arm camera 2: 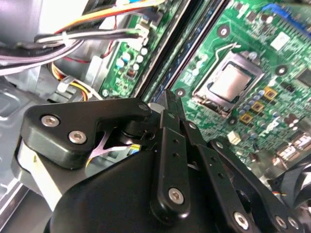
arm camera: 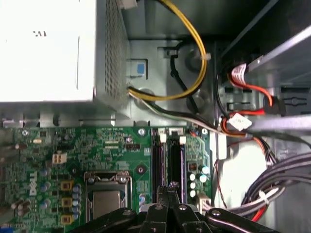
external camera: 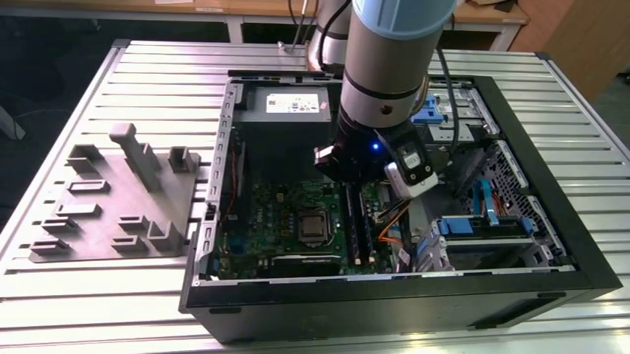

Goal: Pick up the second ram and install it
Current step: 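Press down the second ram until it locks into place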

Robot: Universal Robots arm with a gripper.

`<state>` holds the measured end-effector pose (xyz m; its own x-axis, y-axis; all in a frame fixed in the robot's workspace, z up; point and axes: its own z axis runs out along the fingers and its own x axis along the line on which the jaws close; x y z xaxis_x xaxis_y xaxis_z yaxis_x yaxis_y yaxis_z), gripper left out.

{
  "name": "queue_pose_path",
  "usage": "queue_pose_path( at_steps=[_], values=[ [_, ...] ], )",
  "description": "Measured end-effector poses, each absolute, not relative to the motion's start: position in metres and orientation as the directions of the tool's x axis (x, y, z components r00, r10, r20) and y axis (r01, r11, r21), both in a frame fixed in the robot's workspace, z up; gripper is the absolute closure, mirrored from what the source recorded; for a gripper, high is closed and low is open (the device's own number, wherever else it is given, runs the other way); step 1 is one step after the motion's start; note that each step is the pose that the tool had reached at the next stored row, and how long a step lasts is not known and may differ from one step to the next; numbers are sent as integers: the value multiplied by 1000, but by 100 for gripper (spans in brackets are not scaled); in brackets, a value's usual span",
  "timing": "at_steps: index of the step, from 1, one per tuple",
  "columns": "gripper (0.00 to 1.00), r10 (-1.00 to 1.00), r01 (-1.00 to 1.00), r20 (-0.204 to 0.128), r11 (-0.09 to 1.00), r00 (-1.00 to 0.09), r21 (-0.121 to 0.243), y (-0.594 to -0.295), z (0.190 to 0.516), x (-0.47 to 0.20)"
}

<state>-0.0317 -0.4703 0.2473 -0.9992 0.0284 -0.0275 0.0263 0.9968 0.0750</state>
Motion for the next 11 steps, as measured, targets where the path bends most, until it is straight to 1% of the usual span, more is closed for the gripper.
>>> queue_pose_path(
  at_steps=[11],
  values=[
    [90, 23, 21, -28, 997, -999, 74, -454, 242, -32]
  ],
)
